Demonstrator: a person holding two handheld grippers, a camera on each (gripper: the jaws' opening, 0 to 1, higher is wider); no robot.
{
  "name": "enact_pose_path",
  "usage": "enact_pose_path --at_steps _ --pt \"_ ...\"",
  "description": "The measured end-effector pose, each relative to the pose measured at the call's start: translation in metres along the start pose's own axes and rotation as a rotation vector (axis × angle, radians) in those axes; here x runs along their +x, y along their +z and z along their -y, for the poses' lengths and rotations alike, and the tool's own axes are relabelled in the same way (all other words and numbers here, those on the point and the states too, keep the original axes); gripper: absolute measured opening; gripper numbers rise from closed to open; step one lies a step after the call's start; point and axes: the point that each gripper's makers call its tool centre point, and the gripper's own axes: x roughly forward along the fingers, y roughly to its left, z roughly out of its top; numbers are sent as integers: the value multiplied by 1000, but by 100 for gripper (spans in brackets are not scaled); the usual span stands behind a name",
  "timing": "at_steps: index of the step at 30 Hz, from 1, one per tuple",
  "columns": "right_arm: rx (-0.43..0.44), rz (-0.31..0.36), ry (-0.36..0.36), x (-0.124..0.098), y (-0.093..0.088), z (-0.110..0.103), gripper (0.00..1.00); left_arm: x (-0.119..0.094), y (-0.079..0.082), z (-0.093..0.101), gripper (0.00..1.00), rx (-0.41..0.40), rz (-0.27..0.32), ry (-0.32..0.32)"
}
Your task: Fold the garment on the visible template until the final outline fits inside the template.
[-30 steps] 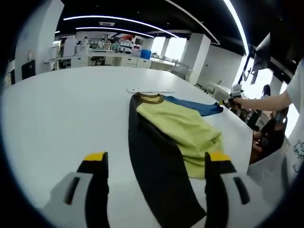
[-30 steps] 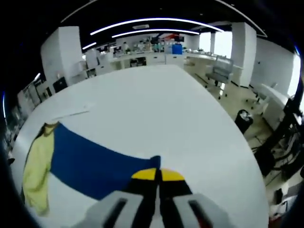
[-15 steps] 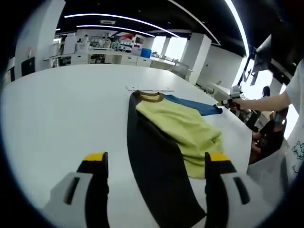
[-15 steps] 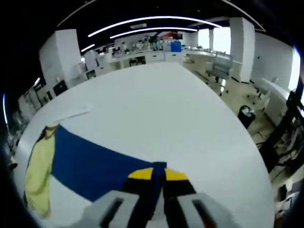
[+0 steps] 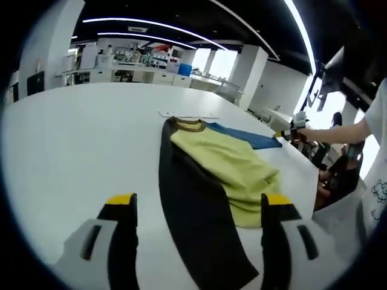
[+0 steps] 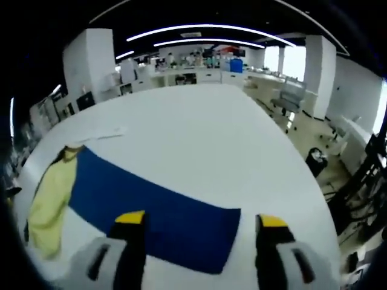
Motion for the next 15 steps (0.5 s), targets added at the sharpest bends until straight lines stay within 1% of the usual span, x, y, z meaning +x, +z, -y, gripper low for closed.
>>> enact_pose_path --at_steps 1,2,3,5,8,10,11,12,13,15 --pt "-24 -4 6 -2 -1 -5 98 0 0 0 81 2 0 -3" --pt "-75 -2 19 0 1 4 100 -1 0 0 82 1 0 -4" --pt "-96 -12 26 0 0 5 100 -1 0 1 82 0 1 -4" --pt "-110 -6 33 2 3 5 100 -1 0 1 82 -1 2 -7" --pt "-95 3 52 3 6 0 100 -2 0 2 82 -1 5 -16" --pt "-92 22 64 0 9 -6 100 -4 0 3 82 2 5 -19" --pt "-91 31 78 -4 11 -14 100 -4 0 4 82 2 5 -21" --pt "-99 53 106 -4 15 -19 100 -4 0 4 82 2 5 -21" --pt "-104 69 117 -6 18 -23 100 -5 -2 4 82 0 4 -22" --pt "-110 79 124 -12 19 -31 100 -7 -6 2 82 -13 -2 -26"
